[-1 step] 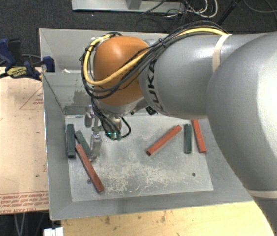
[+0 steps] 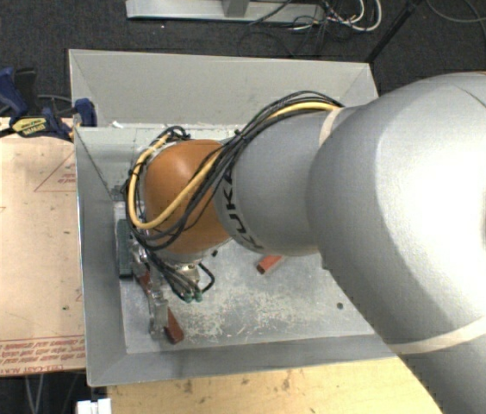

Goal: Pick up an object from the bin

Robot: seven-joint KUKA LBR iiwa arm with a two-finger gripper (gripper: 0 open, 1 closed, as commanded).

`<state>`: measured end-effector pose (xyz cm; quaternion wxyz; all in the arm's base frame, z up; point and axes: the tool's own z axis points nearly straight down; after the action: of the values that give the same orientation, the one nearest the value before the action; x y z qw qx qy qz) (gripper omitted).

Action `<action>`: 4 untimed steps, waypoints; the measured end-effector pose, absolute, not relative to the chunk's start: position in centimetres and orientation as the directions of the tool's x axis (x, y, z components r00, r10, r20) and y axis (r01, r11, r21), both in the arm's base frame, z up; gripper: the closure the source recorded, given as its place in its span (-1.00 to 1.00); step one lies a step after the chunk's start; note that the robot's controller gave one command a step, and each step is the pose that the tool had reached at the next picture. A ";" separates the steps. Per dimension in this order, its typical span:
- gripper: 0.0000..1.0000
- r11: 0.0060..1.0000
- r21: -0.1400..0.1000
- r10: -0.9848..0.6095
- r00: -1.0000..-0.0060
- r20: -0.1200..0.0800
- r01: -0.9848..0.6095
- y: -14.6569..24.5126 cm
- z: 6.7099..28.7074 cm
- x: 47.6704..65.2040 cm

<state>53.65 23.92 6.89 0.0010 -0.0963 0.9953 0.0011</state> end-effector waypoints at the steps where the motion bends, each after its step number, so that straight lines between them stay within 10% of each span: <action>1: -1.00 0.986 0.003 -0.164 -0.986 -0.007 -0.164 23.0 7.1 57.8; 2: -1.00 0.967 0.000 -0.255 -0.967 -0.009 -0.255 21.2 7.1 64.7; 3: 1.00 0.967 0.004 -0.256 -0.967 -0.010 -0.256 21.5 7.3 64.6; 4: -1.00 0.967 0.002 -0.256 -0.967 -0.006 -0.256 21.4 7.1 64.5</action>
Offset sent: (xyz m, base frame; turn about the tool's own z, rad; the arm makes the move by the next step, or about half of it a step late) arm 0.0391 -0.0101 0.0011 0.0255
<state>64.48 21.36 7.13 0.0026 -0.1292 0.9916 0.0015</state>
